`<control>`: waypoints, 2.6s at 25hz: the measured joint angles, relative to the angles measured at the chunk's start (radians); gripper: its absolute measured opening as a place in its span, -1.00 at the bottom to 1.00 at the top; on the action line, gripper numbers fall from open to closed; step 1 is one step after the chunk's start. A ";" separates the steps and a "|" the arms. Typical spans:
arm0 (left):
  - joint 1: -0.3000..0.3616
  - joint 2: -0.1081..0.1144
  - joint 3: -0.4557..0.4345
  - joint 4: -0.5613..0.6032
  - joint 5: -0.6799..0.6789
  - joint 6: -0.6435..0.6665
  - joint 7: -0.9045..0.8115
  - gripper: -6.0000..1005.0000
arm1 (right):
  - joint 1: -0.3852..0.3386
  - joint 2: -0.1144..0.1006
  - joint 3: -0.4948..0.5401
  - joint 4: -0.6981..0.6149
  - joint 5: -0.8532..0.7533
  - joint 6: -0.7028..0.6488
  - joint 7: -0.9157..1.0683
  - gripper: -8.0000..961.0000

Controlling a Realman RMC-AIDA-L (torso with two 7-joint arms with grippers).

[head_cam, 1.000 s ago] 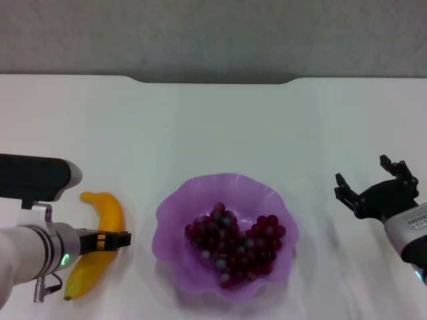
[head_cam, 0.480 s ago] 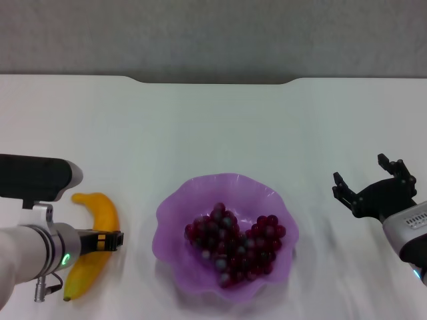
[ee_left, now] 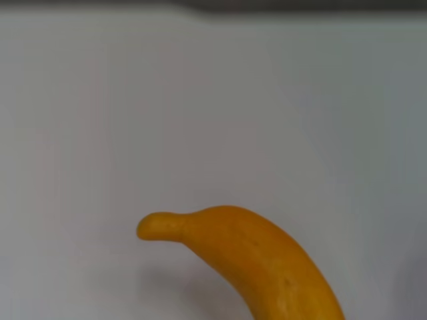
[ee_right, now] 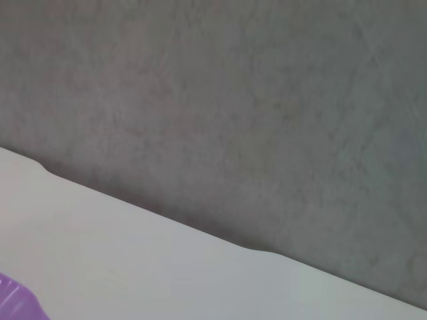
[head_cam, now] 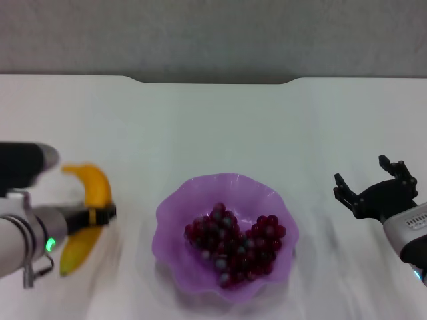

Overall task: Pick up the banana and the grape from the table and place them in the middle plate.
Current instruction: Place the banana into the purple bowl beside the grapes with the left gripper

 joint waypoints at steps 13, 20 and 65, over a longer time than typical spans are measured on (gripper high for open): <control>0.237 0.004 0.165 -0.187 0.119 -0.437 0.001 0.07 | 0.000 0.000 0.000 -0.003 0.002 0.000 0.000 0.87; 0.213 0.026 0.263 -0.153 0.121 -0.559 -0.019 0.10 | 0.000 0.000 0.000 -0.003 0.000 0.000 0.000 0.87; 0.014 0.042 0.439 -0.002 0.411 -0.509 -0.333 0.26 | 0.014 0.000 0.000 -0.017 0.000 0.000 -0.001 0.87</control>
